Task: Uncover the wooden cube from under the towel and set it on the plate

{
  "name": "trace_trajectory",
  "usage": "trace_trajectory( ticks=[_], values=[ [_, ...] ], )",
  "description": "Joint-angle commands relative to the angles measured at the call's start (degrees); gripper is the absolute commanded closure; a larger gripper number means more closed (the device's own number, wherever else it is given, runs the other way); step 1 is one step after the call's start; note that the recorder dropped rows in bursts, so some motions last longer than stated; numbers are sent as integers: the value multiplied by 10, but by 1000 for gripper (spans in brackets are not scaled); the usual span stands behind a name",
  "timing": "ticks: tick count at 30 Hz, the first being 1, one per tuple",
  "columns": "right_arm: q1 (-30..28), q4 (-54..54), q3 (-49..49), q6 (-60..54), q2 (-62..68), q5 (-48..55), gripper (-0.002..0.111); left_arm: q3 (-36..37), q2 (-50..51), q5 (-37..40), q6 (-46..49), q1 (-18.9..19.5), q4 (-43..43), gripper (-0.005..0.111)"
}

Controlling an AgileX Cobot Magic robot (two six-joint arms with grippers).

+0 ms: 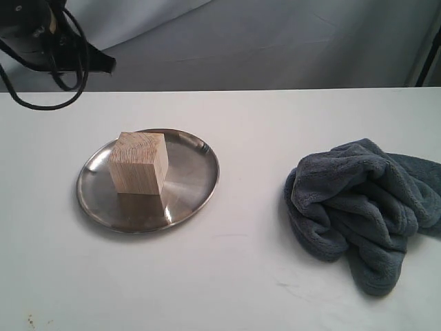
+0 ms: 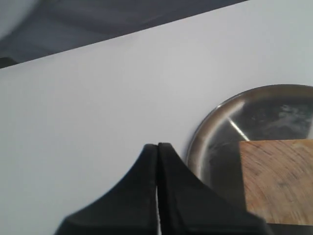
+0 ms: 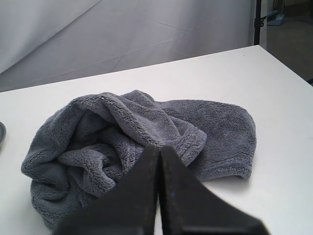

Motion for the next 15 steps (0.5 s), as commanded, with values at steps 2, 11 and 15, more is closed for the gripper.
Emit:
trace_trajectory(
  ticks=[2,11,15],
  values=[
    [-4,1,1,-3,-2,0,108,-1,-17,35,-15,42,-27,107],
    [-4,1,1,-3,-2,0,108,-1,-65,41,58,230,-163,107],
    [-4,1,1,-3,-2,0,108,-1,-91,37,111,277,-209,107]
  ],
)
